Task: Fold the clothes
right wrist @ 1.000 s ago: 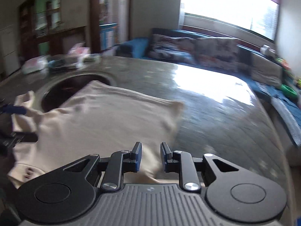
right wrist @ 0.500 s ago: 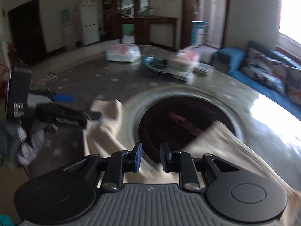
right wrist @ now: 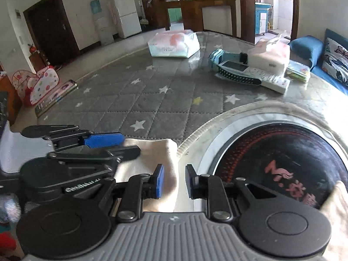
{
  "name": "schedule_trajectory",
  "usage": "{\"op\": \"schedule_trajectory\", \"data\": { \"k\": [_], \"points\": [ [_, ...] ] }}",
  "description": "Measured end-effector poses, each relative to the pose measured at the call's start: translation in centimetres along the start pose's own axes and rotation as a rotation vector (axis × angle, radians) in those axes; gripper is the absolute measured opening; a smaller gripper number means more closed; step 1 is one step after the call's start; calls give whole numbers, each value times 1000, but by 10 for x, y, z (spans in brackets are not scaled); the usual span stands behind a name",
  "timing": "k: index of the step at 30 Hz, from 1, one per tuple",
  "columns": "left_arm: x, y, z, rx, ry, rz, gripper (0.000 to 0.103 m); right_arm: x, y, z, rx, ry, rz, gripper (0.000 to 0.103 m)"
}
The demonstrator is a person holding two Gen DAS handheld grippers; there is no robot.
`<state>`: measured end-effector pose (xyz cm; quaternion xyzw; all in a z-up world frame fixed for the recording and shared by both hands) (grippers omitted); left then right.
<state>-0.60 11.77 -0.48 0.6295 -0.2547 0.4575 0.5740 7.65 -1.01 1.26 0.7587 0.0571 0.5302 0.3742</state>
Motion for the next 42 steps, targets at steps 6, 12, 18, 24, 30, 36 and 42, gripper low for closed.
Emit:
{"op": "schedule_trajectory", "data": {
  "k": [6, 12, 18, 24, 30, 36, 42],
  "points": [
    [1, 5, -3, -3, 5, 26, 9, 0, -13, -10, -23, 53, -14, 7],
    [8, 13, -5, 30, -7, 73, 7, 10, -14, -17, -26, 85, 22, 6],
    [10, 8, -12, 63, -11, 56, 7, 20, -27, -17, -47, 97, 29, 14],
    [9, 9, -12, 61, -32, 47, 12, 24, 11, -1, -62, 55, 65, 16],
    [19, 20, 8, -3, -33, 74, 15, 4, 80, 20, -139, 99, 44, 16],
    [17, 3, 43, -79, -86, 26, 15, -51, 114, 12, -149, 130, -39, 15],
    [9, -15, 44, -6, -114, -10, 16, -96, 118, -9, -128, 142, -52, 16]
  ]
}}
Point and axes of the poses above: each gripper's, at about its wrist camera, not at the fingertips, and y roughly against the way its jaws point, z to its right, x to its top, the point moved 4 cm from there along -y, roughly the way its jaws point, and after that the axes turned 10 degrees about z, right-handed, at the moved point
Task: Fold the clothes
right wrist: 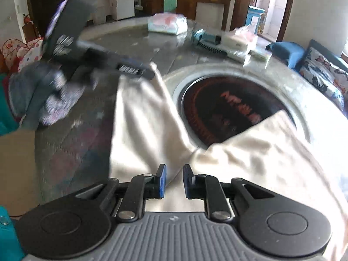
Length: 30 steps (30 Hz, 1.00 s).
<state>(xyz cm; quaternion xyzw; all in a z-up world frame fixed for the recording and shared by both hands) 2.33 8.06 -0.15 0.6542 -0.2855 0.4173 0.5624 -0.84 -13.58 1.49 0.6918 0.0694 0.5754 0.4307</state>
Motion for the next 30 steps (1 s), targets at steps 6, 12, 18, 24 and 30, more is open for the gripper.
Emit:
{"op": "schedule_trajectory", "data": {
  "k": [6, 12, 18, 24, 30],
  "points": [
    [-4, 0, -10, 29, 4, 3, 17, -8, 6, -18, -1, 43, 57, 20],
    [-4, 1, -12, 42, -4, 3, 17, 0, 2, 13, -69, -73, 97, 24],
    [-3, 6, -15, 47, 17, 1, 33, 0, -11, 12, -52, -67, 82, 33],
    [-5, 29, -18, 43, 47, 22, 68, -1, 21, -2, -52, -33, 111, 32],
    [-15, 56, -13, 48, 55, 50, 97, -23, 33, -29, -70, 81, 61, 35]
  ]
}}
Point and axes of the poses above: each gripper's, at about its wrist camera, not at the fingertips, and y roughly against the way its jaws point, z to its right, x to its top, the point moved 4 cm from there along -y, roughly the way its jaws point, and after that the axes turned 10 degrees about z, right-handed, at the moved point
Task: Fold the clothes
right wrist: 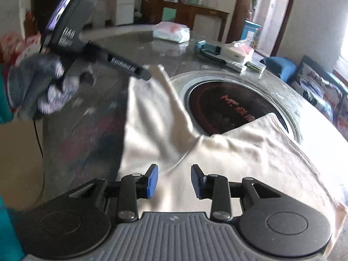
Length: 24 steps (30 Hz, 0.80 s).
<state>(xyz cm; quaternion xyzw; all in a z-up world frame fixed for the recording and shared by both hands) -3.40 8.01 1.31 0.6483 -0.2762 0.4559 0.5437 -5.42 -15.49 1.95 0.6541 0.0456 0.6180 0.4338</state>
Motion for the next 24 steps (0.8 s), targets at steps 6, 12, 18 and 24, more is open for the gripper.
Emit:
{"op": "schedule_trajectory", "data": {
  "k": [6, 12, 18, 24],
  "points": [
    [-7, 17, 8, -47, -4, -6, 103, -12, 4, -23, -32, 58, 30, 36],
    [-10, 26, 11, -53, 2, -4, 103, -8, 9, -31, -17, 55, 63, 37],
    [-12, 26, 5, -56, 24, -21, 103, -6, 8, -32, -10, 40, 58, 37],
    [-14, 22, -10, -22, 59, -24, 103, 13, 2, -28, 29, 23, 50, 36]
  ]
}}
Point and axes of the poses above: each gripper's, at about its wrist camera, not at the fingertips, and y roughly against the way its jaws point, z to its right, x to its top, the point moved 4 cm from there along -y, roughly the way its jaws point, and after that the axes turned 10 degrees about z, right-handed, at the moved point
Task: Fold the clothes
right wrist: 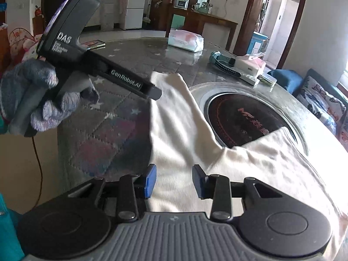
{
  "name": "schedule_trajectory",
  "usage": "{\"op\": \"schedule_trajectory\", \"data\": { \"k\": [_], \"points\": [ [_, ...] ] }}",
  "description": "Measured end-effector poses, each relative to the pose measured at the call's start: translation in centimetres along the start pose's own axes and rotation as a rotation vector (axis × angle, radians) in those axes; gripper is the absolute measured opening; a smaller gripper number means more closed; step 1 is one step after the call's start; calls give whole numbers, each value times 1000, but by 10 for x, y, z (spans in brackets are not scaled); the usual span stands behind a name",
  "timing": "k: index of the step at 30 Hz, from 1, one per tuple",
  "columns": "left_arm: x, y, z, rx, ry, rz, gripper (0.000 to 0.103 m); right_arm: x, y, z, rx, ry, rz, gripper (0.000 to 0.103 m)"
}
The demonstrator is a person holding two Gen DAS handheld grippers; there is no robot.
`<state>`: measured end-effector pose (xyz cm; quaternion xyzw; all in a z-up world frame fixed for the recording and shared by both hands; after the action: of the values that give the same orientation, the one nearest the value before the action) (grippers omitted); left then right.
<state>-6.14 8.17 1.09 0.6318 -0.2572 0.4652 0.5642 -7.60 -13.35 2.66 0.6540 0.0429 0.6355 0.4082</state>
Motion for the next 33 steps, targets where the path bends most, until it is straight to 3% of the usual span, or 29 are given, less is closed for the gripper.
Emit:
{"op": "schedule_trajectory", "data": {
  "k": [7, 15, 25, 29, 33],
  "points": [
    [-1, 11, -35, 82, 20, 49, 103, 47, -39, 5, 54, -20, 13, 35],
    [-6, 27, -83, 162, 98, 59, 103, 103, -112, -15, 118, -46, 43, 32],
    [-15, 35, -107, 196, 128, 40, 103, 122, -185, -29, 78, -129, 6, 32],
    [-16, 35, -106, 186, 124, 33, 103, 120, -198, -30, 33, -143, -12, 25],
    [-17, 34, -102, 175, 110, 27, 103, 117, -194, -29, 8, -142, 7, 4]
  ]
}}
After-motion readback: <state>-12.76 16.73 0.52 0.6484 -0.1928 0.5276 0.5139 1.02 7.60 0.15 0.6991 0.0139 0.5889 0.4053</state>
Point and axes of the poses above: each gripper's, at about its wrist camera, not at the fingertips, and y roughly against the way its jaws point, z to its right, x to its top, the point moved 4 cm from there along -y, roughly the way its jaws point, and after that the axes turned 10 degrees about z, right-handed, at the moved point
